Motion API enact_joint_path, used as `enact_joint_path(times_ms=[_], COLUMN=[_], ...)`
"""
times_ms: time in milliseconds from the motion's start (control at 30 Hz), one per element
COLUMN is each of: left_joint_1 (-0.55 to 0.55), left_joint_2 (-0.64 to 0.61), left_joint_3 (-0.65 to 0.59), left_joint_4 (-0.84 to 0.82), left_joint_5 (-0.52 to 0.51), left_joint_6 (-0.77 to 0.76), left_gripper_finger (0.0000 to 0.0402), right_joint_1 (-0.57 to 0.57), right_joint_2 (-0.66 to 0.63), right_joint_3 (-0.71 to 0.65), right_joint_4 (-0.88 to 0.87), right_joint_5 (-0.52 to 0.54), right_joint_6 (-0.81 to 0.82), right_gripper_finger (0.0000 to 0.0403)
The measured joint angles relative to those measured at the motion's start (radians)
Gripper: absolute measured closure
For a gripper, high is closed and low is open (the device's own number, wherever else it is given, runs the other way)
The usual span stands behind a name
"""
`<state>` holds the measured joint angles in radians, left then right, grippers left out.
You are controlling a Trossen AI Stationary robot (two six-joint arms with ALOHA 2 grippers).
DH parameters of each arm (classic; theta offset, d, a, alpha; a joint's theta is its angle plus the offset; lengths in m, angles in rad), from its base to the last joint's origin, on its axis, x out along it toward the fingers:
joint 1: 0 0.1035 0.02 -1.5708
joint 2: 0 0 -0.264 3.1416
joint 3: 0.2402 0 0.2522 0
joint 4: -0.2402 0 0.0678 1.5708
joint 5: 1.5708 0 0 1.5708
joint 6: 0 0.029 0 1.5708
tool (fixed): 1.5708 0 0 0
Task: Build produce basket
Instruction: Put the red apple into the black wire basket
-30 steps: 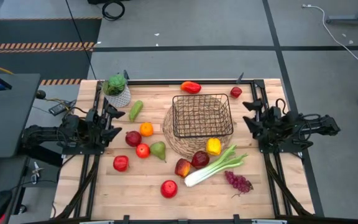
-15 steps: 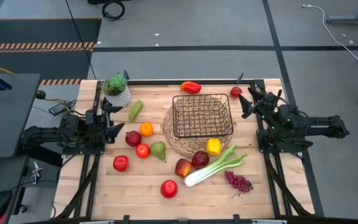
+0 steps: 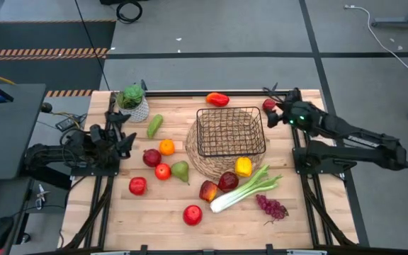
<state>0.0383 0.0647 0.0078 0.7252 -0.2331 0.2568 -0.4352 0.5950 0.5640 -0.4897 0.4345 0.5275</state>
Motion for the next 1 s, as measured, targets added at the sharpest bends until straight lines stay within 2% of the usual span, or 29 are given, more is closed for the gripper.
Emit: enact_joint_path(times_ms=[333,567,700,833,1000], left_joint_1=[0.0,0.0,0.0,0.0,0.0], left_joint_2=[0.0,0.0,0.0,0.0,0.0], left_joint_3=[0.0,0.0,0.0,0.0,0.0], left_joint_4=[0.049,0.049,0.049,0.049,0.055], left_joint_5=[0.0,0.0,0.0,0.0,0.0], left_joint_6=[0.001,-0.031,-0.037,-0.062,-0.063], left_gripper_finger=[0.0054,0.0054,0.0054,0.0054,0.0054], right_joint_1=[-0.286,-0.428,-0.468,-0.507,-0.569], right_joint_2=[0.239,0.437,0.556,0.668,0.788], right_joint_3=[0.133,0.25,0.364,0.471,0.549], right_joint_4=[-0.057,-0.142,-0.214,-0.283,-0.345], right_joint_5=[-0.196,-0.353,-0.38,-0.358,-0.355], right_joint_6=[-0.107,-0.213,-0.286,-0.398,-0.502], right_gripper_finger=[0.0057,0.0057,0.0057,0.0057,0.0057])
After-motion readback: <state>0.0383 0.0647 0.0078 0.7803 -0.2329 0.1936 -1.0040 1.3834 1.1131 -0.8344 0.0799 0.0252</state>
